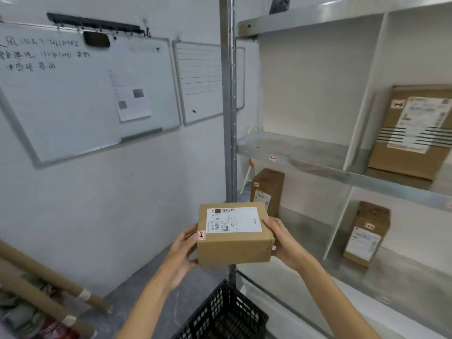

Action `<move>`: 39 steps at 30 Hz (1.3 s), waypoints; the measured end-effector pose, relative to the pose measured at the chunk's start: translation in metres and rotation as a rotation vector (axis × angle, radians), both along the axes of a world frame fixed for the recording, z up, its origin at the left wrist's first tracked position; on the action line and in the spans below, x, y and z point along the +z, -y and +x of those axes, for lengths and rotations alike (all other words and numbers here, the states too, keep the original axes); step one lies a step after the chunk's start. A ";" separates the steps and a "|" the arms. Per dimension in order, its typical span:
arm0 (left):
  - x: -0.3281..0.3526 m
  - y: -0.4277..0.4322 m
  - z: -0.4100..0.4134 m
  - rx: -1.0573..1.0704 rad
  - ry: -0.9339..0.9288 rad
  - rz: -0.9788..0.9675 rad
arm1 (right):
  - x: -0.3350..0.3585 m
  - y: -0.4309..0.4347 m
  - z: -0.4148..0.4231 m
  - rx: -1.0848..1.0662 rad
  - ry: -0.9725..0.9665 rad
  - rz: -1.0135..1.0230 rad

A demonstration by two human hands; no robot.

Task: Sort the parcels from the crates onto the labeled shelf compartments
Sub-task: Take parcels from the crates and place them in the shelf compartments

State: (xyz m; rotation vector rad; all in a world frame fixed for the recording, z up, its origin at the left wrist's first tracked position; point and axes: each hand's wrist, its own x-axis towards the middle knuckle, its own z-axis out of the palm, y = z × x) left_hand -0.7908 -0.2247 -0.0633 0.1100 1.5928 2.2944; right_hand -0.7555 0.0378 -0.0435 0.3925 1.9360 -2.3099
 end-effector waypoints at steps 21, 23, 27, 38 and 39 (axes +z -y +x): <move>0.015 -0.196 0.068 -0.414 0.023 0.062 | 0.043 -0.131 0.131 -0.731 -0.381 -0.079; 0.024 -0.225 0.082 -0.455 0.050 0.116 | 0.045 -0.125 0.137 -0.796 -0.458 -0.131; 0.058 -0.279 0.114 -0.479 0.035 0.218 | 0.042 -0.111 0.147 -0.777 -0.479 -0.083; 0.080 -0.313 0.132 -0.441 -0.185 0.225 | 0.061 -0.162 0.207 -0.797 -0.531 0.272; 0.082 -0.314 0.132 -0.457 -0.211 0.216 | 0.066 -0.165 0.210 -0.764 -0.552 0.321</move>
